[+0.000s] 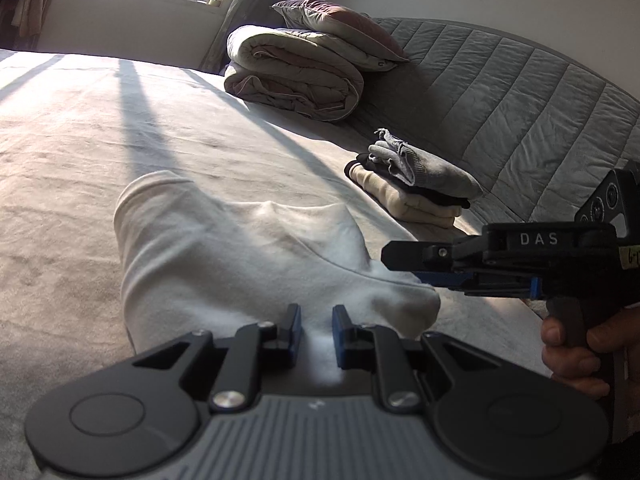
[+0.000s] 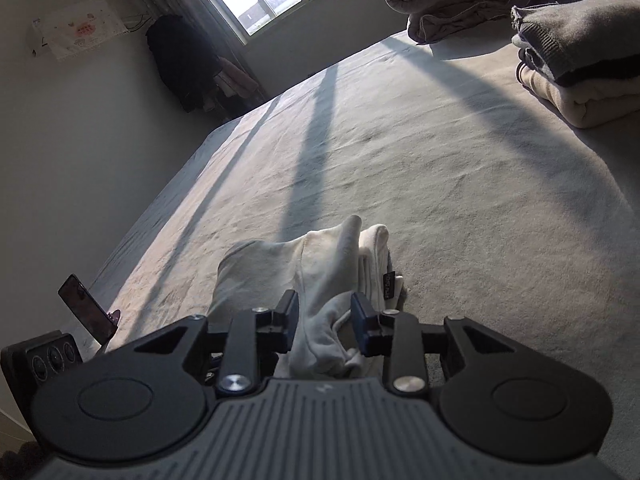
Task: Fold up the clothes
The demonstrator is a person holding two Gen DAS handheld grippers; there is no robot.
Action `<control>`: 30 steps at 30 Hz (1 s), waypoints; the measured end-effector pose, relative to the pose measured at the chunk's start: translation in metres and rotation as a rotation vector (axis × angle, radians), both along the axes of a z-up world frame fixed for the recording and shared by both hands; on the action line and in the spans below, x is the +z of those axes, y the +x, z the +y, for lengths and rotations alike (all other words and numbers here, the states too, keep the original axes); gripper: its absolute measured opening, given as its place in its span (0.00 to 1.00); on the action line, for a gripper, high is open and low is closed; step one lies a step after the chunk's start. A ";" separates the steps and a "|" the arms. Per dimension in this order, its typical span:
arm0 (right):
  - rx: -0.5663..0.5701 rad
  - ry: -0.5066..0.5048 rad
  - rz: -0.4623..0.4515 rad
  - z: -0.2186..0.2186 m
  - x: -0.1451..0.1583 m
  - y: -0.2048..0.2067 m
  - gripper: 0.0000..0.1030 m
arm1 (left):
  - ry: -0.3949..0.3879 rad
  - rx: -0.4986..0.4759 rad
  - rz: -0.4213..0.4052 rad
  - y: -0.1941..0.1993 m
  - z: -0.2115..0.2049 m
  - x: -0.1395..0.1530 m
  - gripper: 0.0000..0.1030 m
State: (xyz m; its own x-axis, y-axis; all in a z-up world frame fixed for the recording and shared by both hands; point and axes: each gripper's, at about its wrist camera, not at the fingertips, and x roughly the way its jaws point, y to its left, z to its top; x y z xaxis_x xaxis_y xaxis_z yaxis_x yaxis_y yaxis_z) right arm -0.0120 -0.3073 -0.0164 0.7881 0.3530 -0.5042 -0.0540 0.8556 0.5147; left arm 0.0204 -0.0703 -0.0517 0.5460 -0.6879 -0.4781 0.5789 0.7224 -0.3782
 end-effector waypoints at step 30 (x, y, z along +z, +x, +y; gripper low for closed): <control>0.055 -0.284 -0.237 0.020 0.003 0.010 0.22 | 0.002 -0.090 -0.121 -0.012 -0.024 0.000 0.14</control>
State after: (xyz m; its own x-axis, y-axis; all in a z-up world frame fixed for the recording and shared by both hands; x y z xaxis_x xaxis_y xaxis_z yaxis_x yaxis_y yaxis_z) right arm -0.0021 -0.2875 -0.0137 0.8786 0.2702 -0.3937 -0.1928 0.9550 0.2252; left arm 0.0080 -0.0940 -0.0521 0.5357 -0.7361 -0.4137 0.6830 0.6658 -0.3003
